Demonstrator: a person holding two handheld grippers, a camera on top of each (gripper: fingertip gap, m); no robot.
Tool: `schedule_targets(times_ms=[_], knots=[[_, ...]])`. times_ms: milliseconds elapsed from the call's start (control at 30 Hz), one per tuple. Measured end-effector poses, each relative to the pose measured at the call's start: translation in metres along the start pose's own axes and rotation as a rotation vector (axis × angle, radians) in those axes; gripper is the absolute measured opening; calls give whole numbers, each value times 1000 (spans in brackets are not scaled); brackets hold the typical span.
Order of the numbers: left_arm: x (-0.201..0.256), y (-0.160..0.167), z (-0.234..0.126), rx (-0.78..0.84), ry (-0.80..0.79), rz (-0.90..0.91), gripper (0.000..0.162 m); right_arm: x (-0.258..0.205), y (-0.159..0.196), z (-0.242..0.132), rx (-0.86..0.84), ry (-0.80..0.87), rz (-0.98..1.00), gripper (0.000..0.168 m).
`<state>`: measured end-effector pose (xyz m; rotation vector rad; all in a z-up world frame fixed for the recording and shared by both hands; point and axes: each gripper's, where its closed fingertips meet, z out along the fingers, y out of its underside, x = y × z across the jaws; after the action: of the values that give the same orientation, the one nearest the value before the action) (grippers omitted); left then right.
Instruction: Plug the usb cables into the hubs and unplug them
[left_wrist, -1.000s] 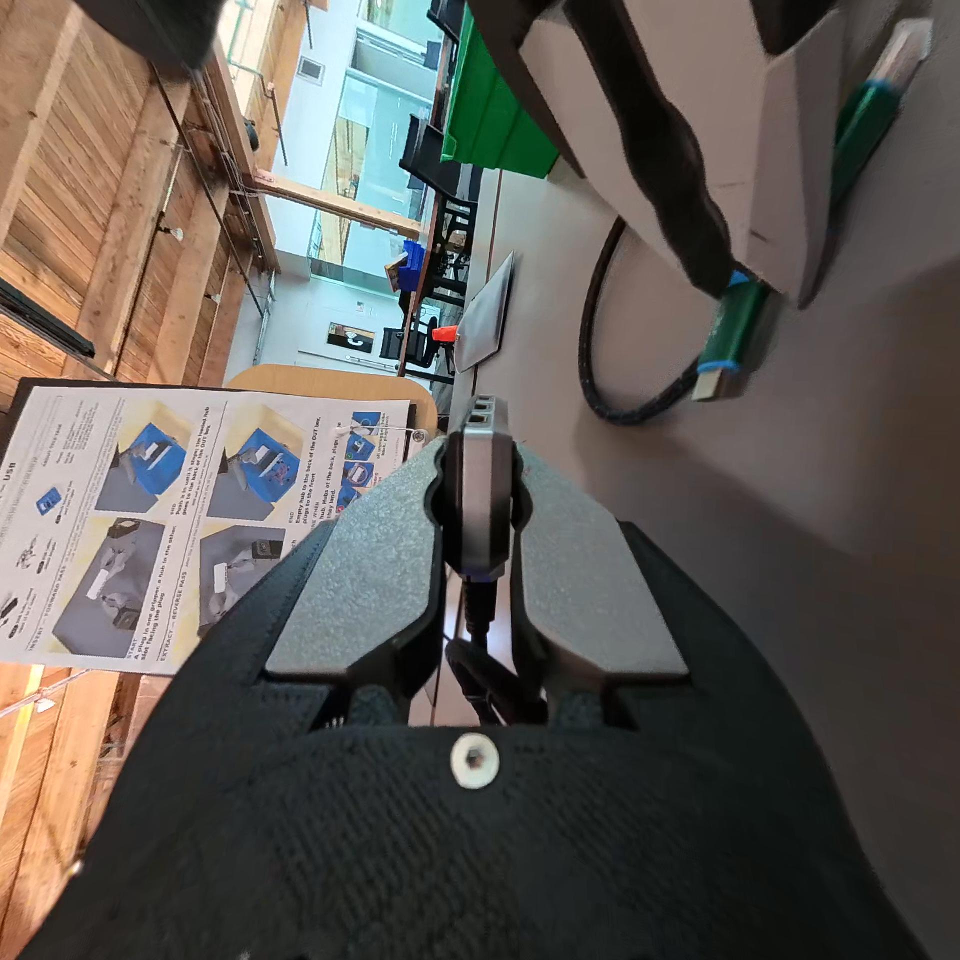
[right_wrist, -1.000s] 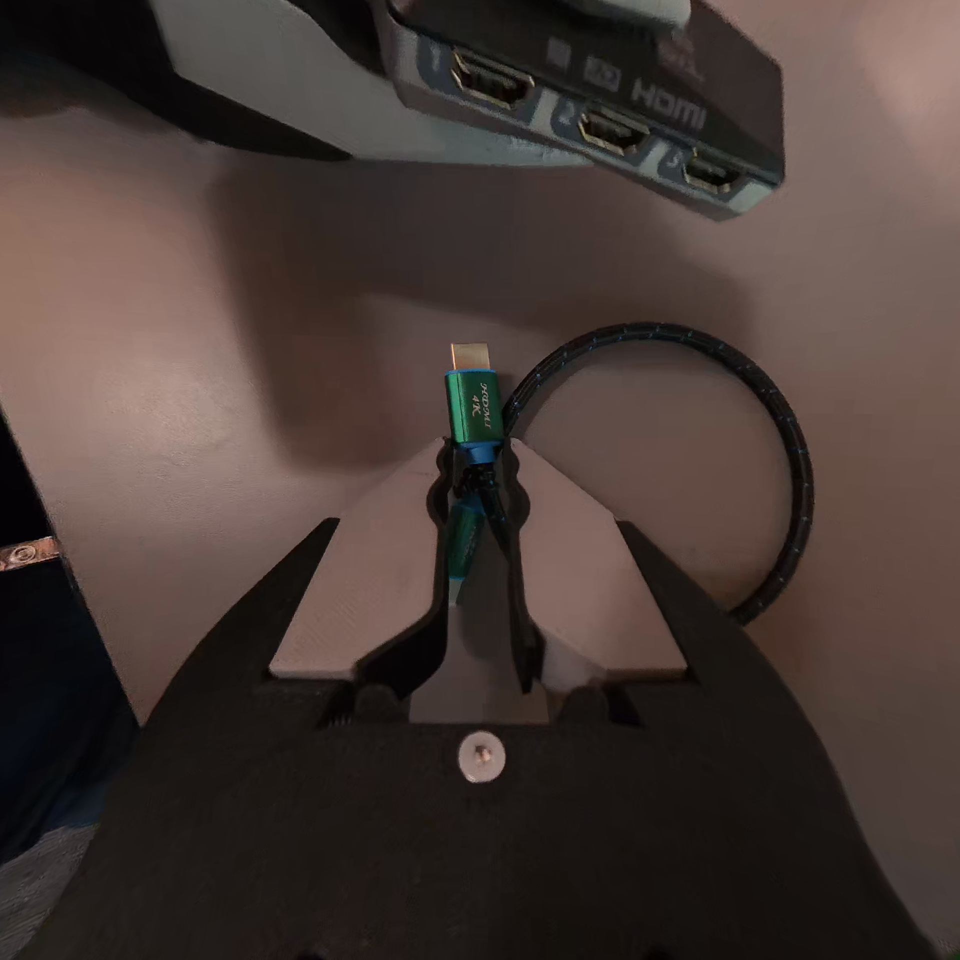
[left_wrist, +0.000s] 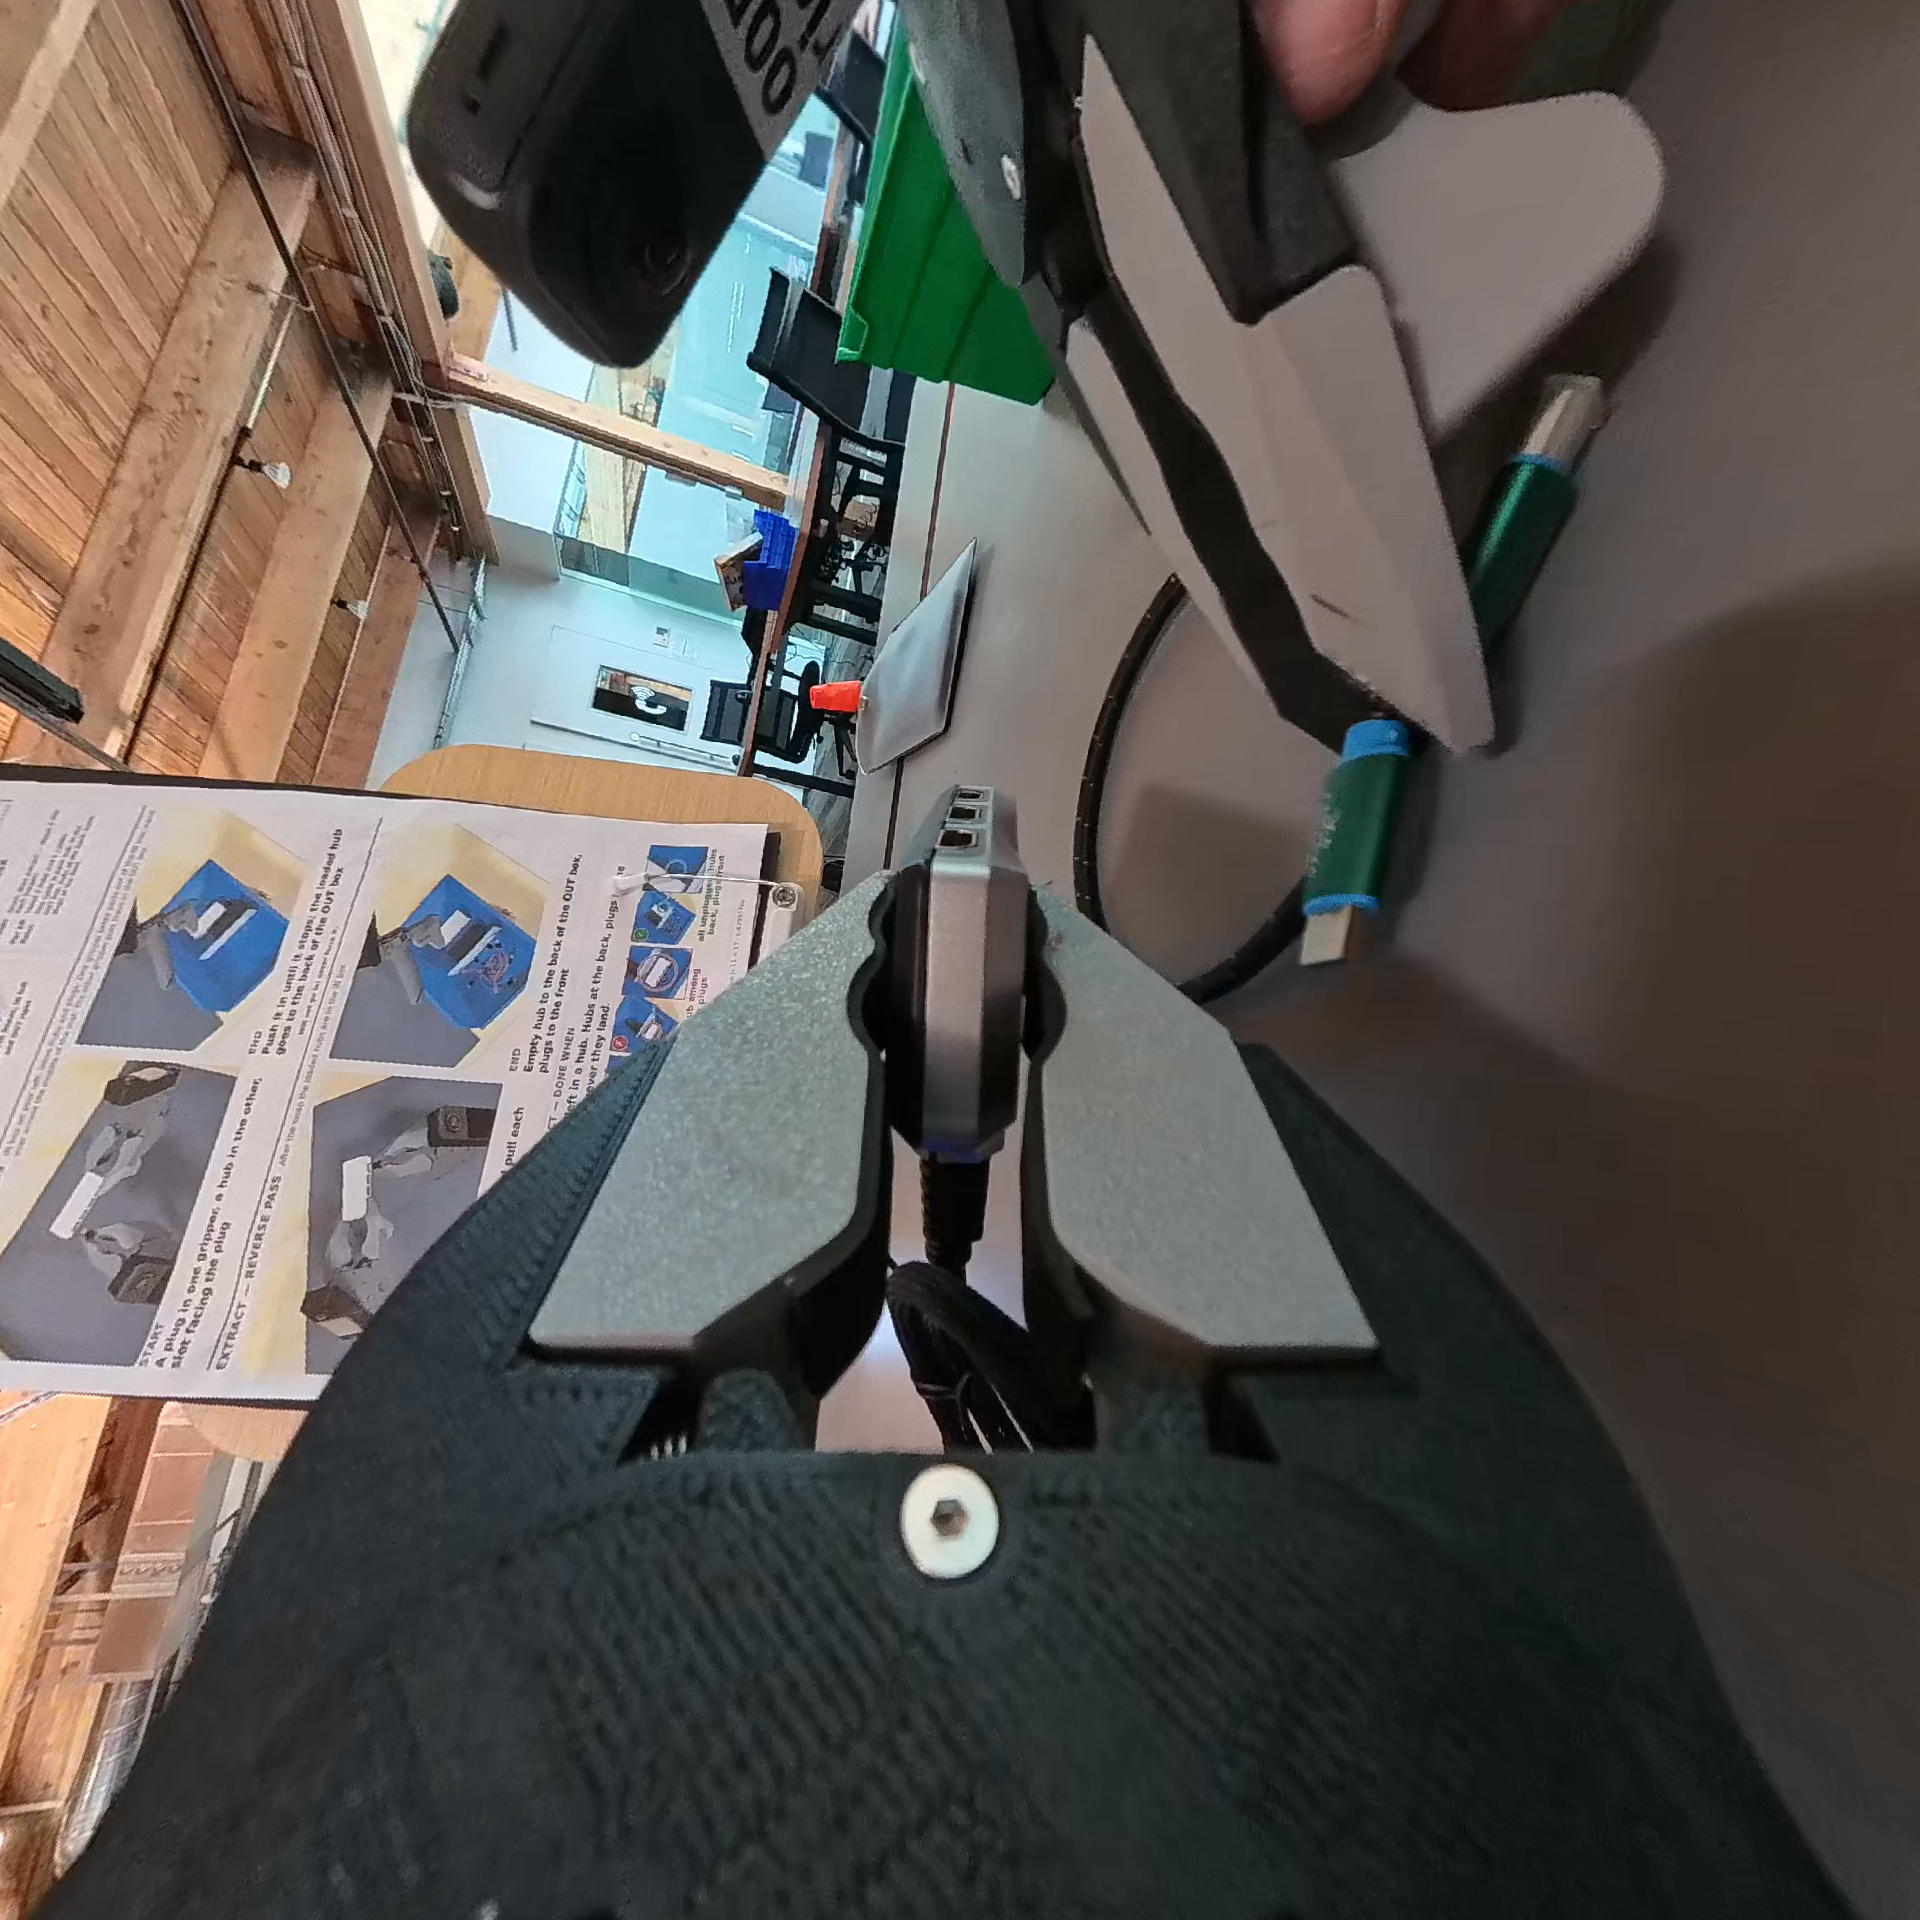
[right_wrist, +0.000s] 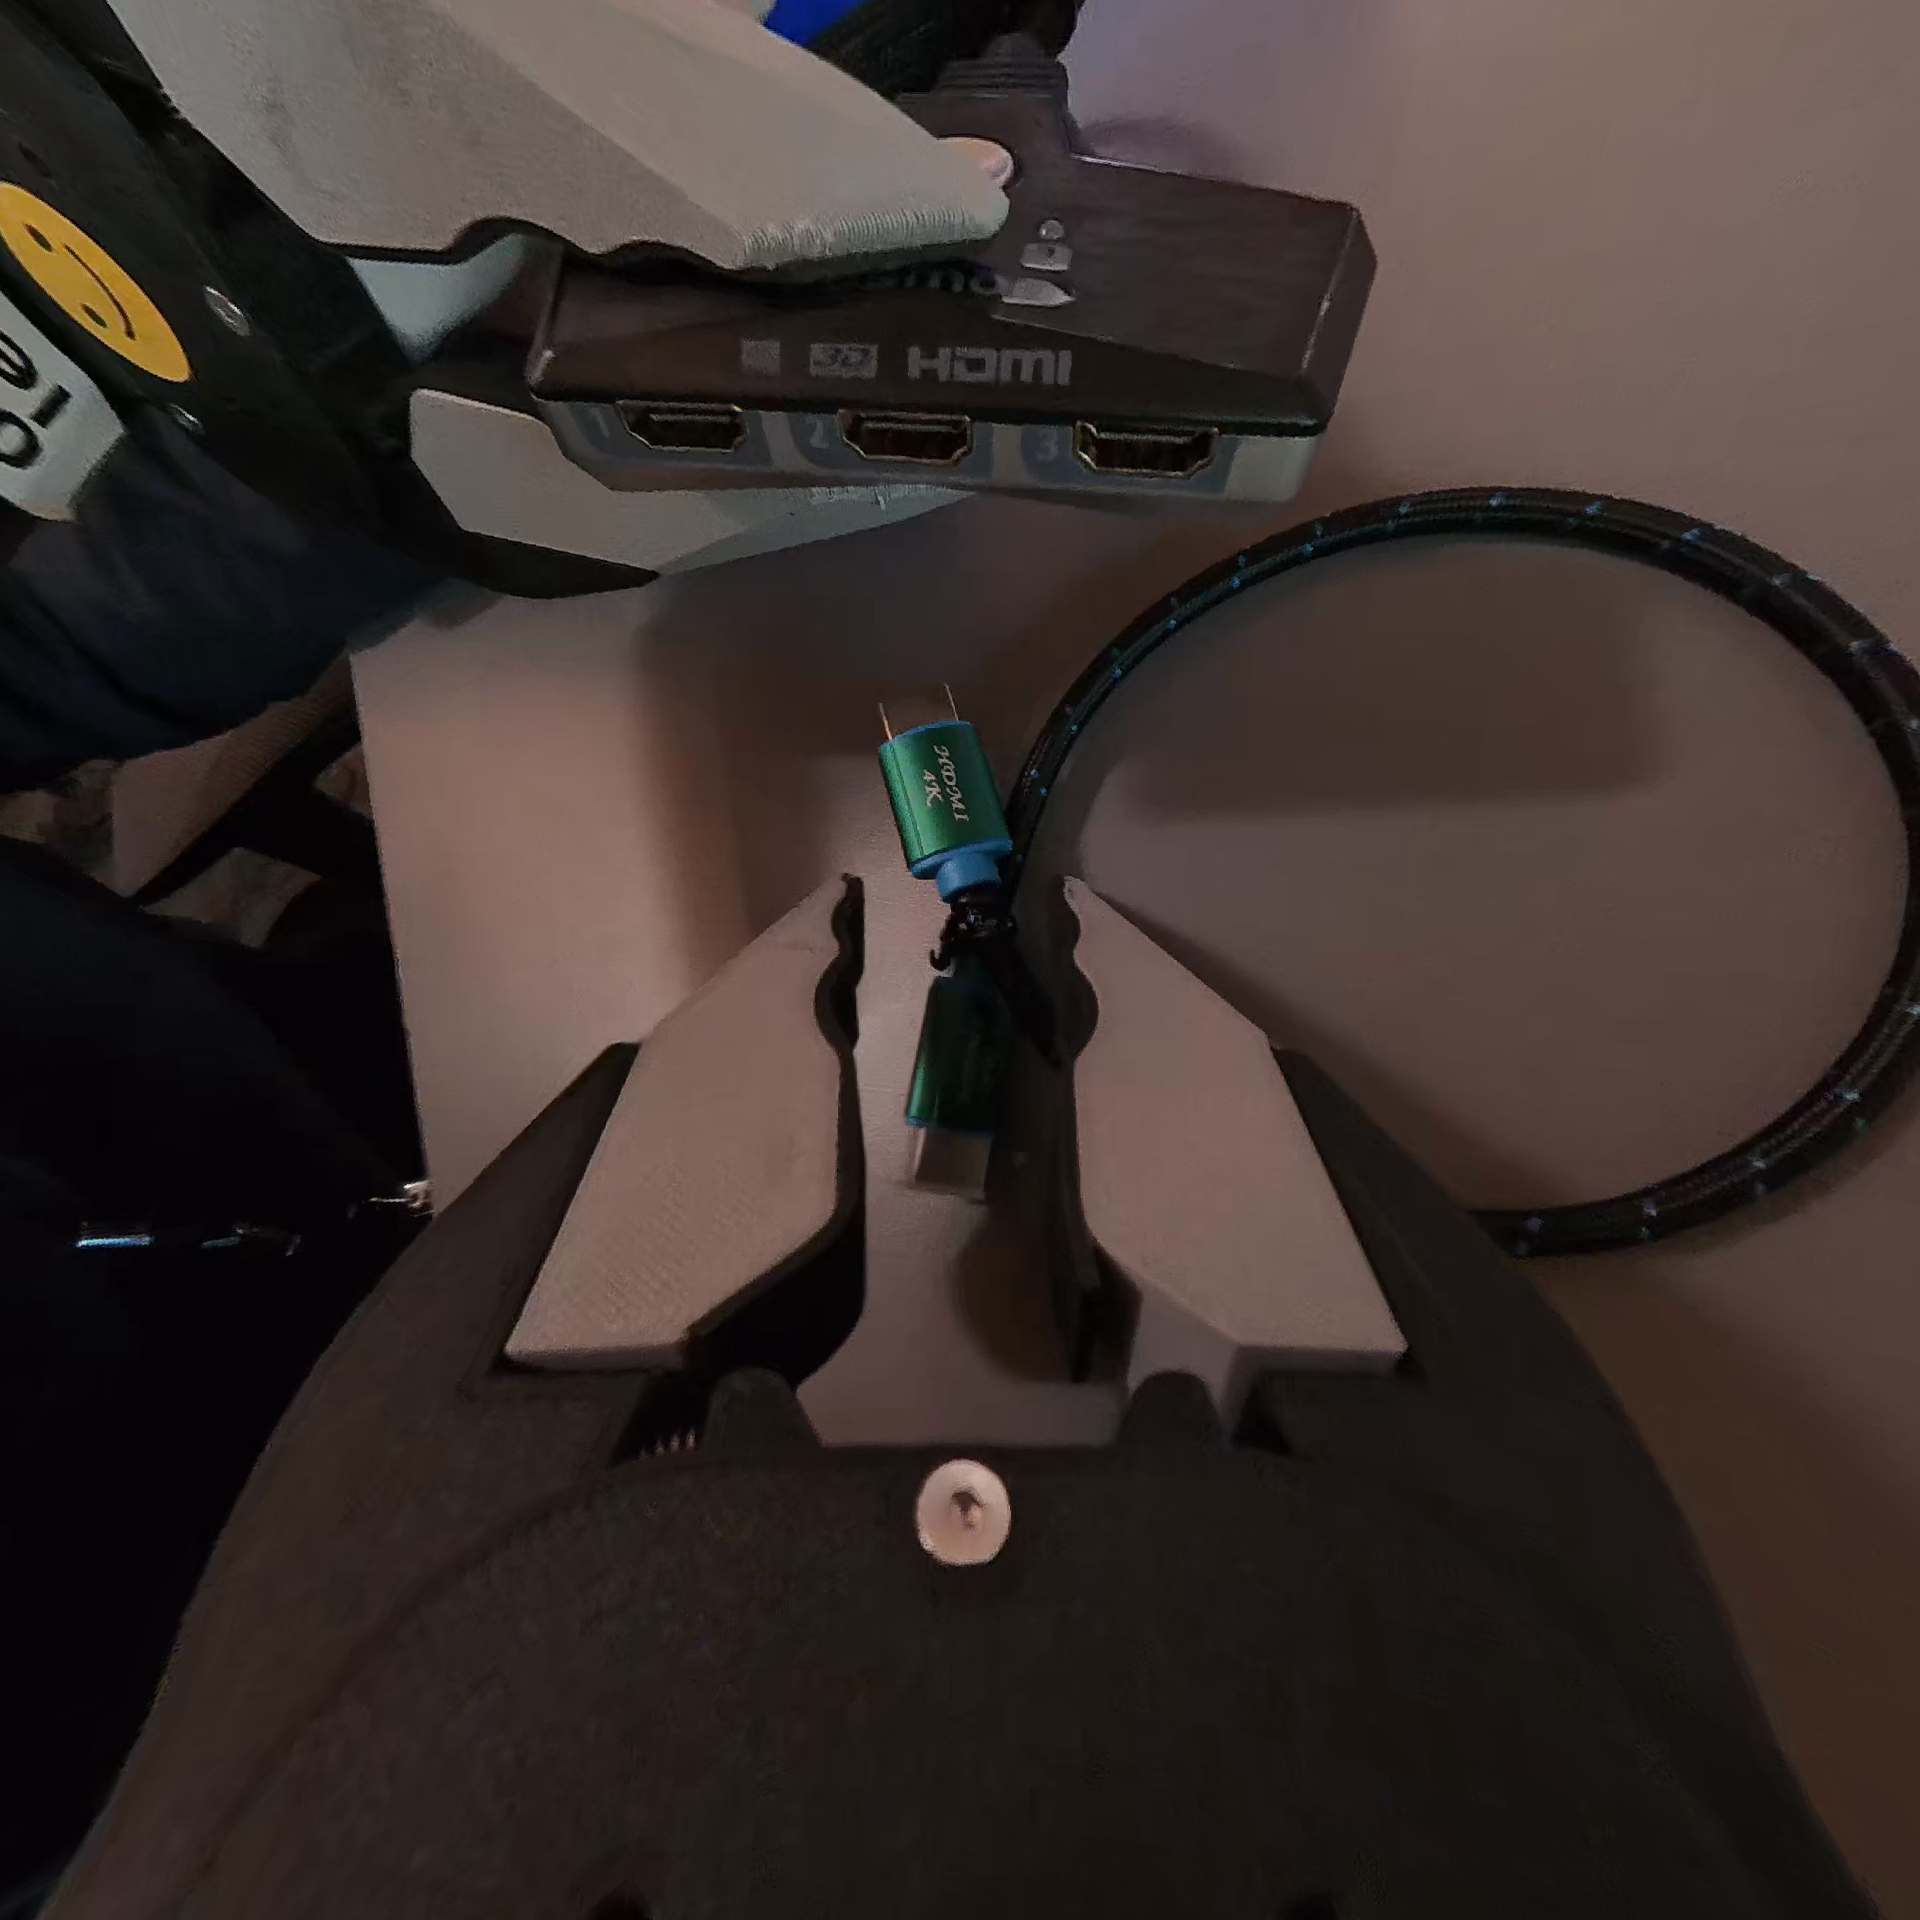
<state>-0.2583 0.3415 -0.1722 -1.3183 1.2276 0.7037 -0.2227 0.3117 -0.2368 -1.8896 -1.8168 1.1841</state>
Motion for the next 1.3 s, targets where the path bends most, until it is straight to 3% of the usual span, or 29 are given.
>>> schedule_targets(times_ms=[800,1300], knots=[[-3,1,-1,0,-6,-7,19,8,-9,4,-158,-56,97,38],[-4,2,0,-1,-6,-10,19,2,-10,13,-173,-16,-18,24]])
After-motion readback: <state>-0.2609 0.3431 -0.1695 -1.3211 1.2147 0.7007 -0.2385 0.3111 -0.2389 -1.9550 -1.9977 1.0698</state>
